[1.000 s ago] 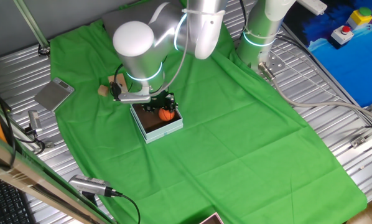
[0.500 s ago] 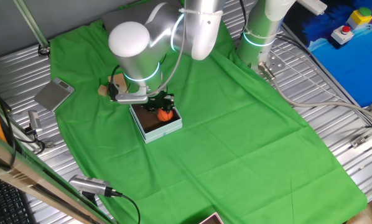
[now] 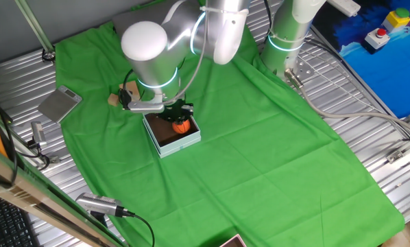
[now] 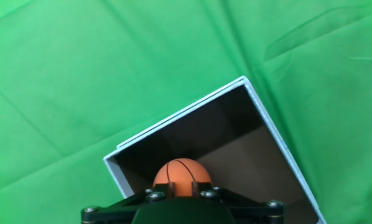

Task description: Take everything out of the gift box

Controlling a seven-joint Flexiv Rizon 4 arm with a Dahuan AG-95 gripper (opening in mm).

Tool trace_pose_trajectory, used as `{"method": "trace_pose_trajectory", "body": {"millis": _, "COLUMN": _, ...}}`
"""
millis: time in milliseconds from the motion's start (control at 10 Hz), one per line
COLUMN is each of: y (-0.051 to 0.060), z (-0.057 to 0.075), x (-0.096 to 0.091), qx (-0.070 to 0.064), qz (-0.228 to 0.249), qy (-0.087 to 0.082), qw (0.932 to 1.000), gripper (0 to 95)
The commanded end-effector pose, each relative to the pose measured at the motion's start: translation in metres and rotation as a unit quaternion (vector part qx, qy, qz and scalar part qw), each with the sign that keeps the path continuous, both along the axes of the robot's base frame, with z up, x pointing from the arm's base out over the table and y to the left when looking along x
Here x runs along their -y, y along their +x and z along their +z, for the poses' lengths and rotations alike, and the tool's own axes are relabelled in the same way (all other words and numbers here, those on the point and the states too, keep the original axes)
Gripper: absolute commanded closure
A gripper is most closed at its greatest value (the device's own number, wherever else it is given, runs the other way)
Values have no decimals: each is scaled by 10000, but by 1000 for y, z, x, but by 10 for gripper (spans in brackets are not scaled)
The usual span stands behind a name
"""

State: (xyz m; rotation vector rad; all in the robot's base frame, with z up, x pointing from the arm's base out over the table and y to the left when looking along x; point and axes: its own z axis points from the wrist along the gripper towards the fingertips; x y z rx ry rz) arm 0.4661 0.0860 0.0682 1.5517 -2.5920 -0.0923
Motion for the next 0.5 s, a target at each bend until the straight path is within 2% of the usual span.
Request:
{"method": "trace_pose_trajectory", "body": {"millis": 100, "y": -2, "z": -25, "x": 0, "qx": 15, "qz": -7, "qy": 9, "qw": 10000, "gripper": 570}}
{"method": "trace_pose_trajectory", "body": {"millis": 200, "y": 2, "z": -21, "x": 0, "qx": 1, "qz": -130, "qy": 14, "qw": 9999, "gripper": 380}}
{"method": "trace_pose_trajectory", "body": {"millis": 300, "y": 4, "z": -18, "x": 1, "qx": -26, "qz": -244, "qy": 16, "qw": 9997, "gripper": 380}}
{"method": "trace_pose_trajectory", "body": {"millis": 500, "y": 7, "z": -10, "x": 6, "qx": -16, "qz": -771, "qy": 91, "qw": 9970, "gripper": 380}}
